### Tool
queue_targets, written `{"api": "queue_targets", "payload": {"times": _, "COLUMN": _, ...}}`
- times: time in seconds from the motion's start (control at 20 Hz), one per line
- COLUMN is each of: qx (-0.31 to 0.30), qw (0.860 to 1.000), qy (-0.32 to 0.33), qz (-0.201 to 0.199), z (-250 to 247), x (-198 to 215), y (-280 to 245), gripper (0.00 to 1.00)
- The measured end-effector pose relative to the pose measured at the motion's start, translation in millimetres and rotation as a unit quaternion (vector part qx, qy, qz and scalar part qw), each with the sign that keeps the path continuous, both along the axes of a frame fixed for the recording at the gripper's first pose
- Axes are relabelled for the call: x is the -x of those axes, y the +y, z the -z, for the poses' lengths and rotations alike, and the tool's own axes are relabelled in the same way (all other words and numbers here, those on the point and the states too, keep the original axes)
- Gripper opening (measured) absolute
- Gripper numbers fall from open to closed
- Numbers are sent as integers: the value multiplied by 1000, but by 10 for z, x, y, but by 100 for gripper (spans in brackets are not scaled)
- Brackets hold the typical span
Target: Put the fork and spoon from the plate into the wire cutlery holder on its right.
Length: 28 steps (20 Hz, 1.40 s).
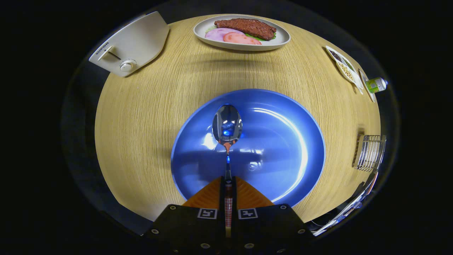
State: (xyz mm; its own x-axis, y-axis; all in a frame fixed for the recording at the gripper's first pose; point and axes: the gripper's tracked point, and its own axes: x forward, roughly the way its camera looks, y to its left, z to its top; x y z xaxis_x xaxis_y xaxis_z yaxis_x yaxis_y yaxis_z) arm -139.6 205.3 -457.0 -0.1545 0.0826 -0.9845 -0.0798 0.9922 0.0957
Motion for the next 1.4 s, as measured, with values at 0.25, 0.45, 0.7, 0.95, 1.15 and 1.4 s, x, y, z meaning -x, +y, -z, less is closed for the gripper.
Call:
{"api": "queue_targets", "payload": {"times": 0.25, "qx": -25, "qw": 1000, "qy": -6, "qz": 17, "z": -344, "x": -18, "y": -269, "gripper": 6}}
{"api": "queue_targets", "payload": {"times": 0.45, "qx": -26, "qw": 999, "qy": -14, "qz": 27, "z": -627, "x": -22, "y": -744, "gripper": 6}}
{"api": "queue_targets", "payload": {"times": 0.7, "qx": -17, "qw": 999, "qy": -21, "qz": 27, "z": -954, "x": -15, "y": -1473, "gripper": 6}}
{"api": "queue_targets", "payload": {"times": 0.95, "qx": -19, "qw": 999, "qy": -15, "qz": 38, "z": -1269, "x": -2, "y": -2113, "gripper": 6}}
{"api": "queue_targets", "payload": {"times": 1.15, "qx": -15, "qw": 999, "qy": -1, "qz": 39, "z": -1411, "x": -23, "y": -2587, "gripper": 6}}
{"api": "queue_targets", "payload": {"times": 1.4, "qx": -7, "qw": 999, "qy": 24, "qz": 31, "z": -1444, "x": -56, "y": -3126, "gripper": 6}}
